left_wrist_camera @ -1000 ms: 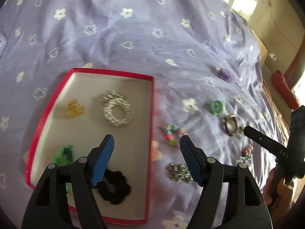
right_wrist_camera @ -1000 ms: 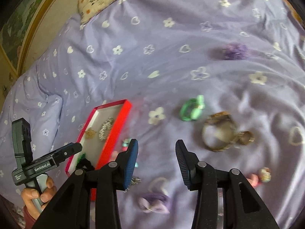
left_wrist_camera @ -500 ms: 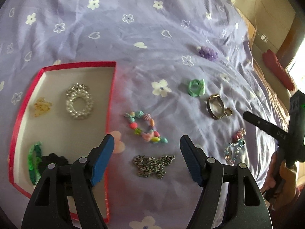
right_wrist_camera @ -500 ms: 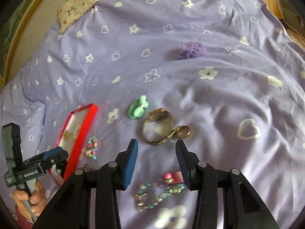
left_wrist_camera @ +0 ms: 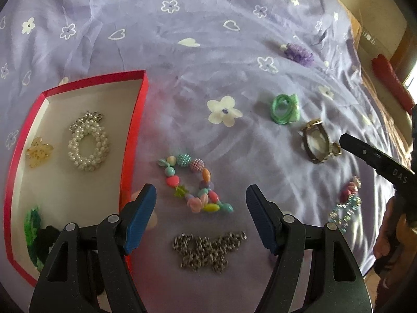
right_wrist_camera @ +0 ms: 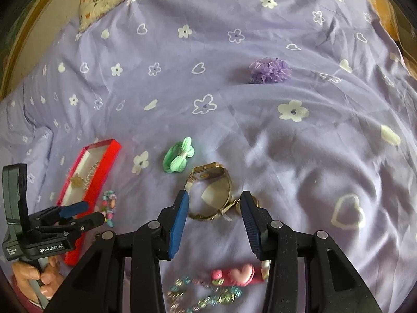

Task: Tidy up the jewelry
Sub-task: 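Grasp the beaded bracelet with the left tool while the right tool grasps the gold watch, then carry the beaded bracelet and gold watch into the box and lower them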

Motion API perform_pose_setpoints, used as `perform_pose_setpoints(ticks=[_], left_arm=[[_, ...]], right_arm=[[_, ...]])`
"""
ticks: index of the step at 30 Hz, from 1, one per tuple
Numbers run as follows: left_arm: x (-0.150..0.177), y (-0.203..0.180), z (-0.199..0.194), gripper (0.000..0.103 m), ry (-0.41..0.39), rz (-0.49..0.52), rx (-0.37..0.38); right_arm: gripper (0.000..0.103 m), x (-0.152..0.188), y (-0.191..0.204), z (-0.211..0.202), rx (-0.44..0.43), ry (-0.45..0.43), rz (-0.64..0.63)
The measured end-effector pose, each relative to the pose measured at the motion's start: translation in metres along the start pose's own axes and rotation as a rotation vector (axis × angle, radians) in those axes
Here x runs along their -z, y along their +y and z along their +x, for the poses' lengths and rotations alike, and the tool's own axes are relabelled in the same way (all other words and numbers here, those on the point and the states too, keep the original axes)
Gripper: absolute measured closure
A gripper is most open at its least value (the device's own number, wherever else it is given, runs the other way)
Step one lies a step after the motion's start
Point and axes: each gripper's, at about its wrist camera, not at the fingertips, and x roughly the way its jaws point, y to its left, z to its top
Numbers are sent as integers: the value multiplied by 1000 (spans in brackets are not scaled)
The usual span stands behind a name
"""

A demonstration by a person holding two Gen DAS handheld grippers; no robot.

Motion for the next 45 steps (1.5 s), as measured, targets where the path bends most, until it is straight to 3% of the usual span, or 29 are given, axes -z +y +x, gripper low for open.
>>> perform_pose_setpoints(ticks=[5, 9, 10, 12, 13, 14, 27, 33, 45], left_arm=[[-2, -2, 16, 33, 20, 14, -12], [-2, -2, 26, 54, 42, 16, -8], [-1, -3, 26, 57, 32, 22, -9], [-1, -2, 26, 83, 28, 29, 10], [-1, -1, 25, 83, 28, 26, 23], [-1, -1, 24, 89, 24, 26, 29], [7, 2, -21, 91, -76, 4, 93], [16, 10, -49, 91, -117, -25, 113], [34, 47, -84, 91, -171, -99, 104]], right_arm=[[60, -5, 0, 20, 22, 41, -28], [66, -4, 3, 34, 43, 66, -62], [76, -4, 5, 37, 53, 70, -74], [89, -4, 6, 42, 69, 80, -85], [97, -3, 5, 43, 70, 76, -84], [97, -3, 5, 43, 70, 73, -83], [99, 7, 16, -1, -59, -19, -2], [99, 11, 39, -20, -122, -45, -3], [99, 21, 95, -18, -197, -15, -63]])
